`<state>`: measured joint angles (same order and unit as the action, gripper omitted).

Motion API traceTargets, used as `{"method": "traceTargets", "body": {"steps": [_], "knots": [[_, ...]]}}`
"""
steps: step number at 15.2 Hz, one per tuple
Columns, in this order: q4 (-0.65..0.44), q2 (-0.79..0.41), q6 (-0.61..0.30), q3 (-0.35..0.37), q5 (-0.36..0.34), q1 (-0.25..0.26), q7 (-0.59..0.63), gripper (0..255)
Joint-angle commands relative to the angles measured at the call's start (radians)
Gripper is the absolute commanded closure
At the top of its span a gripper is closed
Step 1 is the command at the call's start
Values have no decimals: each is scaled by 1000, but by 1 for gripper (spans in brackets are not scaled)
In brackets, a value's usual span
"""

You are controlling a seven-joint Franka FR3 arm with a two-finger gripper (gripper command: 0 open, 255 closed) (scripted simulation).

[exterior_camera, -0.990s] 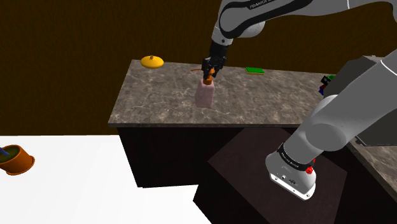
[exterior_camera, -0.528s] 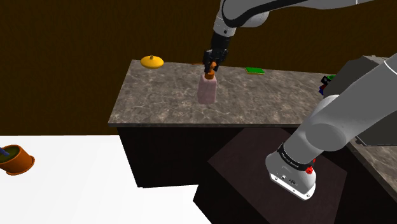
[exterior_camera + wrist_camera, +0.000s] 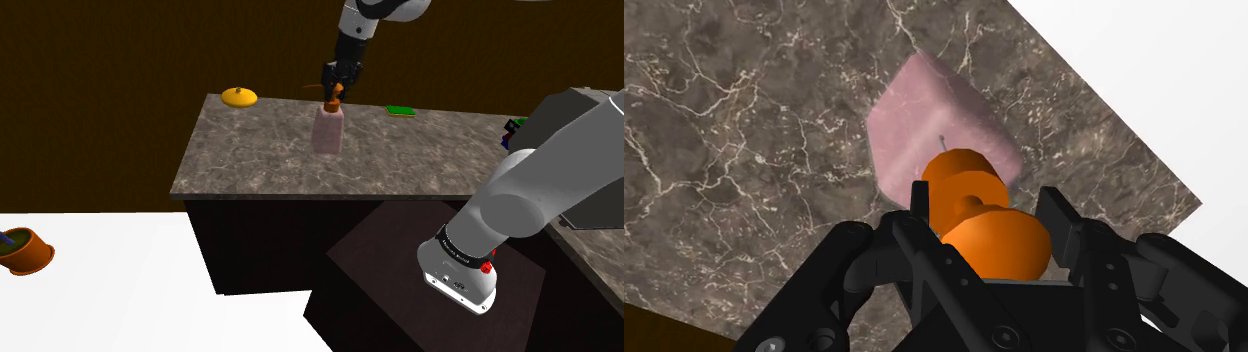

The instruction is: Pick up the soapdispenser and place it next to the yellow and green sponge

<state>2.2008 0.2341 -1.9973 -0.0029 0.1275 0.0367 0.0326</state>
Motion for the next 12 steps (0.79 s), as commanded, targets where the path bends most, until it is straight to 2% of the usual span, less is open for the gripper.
{"method": "traceTargets", "body": {"steps": [1, 12], "knots": [[-21, 7, 29, -1, -2, -1, 2, 255], [-154, 22, 176, -3, -8, -2, 19, 255]]}}
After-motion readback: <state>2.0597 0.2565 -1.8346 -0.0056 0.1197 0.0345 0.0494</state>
